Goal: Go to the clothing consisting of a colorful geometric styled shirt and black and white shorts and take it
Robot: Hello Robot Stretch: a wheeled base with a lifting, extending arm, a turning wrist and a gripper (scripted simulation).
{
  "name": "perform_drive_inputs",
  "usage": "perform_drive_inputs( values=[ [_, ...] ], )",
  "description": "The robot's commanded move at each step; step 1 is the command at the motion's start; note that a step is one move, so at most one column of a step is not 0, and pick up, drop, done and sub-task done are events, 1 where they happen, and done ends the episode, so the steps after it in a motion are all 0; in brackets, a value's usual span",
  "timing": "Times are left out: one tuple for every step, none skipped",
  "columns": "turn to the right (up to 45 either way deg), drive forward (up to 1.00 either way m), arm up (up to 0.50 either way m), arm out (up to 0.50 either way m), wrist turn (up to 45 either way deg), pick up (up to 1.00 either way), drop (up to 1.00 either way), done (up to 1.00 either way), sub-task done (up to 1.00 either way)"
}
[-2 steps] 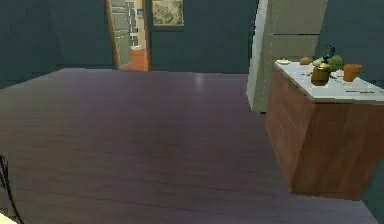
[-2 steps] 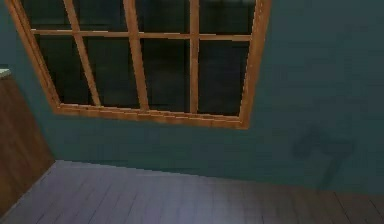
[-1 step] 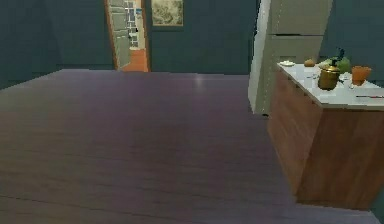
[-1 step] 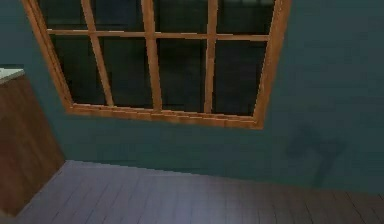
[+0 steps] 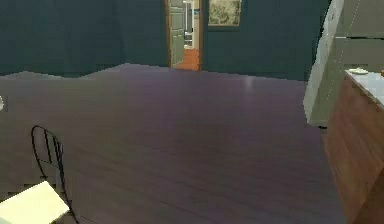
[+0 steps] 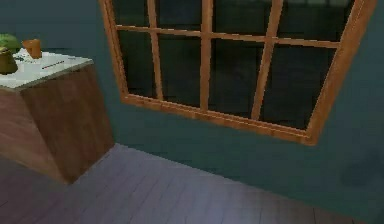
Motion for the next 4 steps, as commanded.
perform_drive_inputs(
  values=[
    [0.0, 1.00, 0.00, 0.00, 0.0, 0.00, 0.00, 0.00, 0.00],
    [0.0, 1.00, 0.00, 0.00, 0.0, 0.00, 0.00, 0.00, 0.00],
    [0.0, 1.00, 0.00, 0.00, 0.0, 0.00, 0.00, 0.00, 0.00],
    [0.0, 1.00, 0.00, 0.00, 0.0, 0.00, 0.00, 0.00, 0.00]
  ],
)
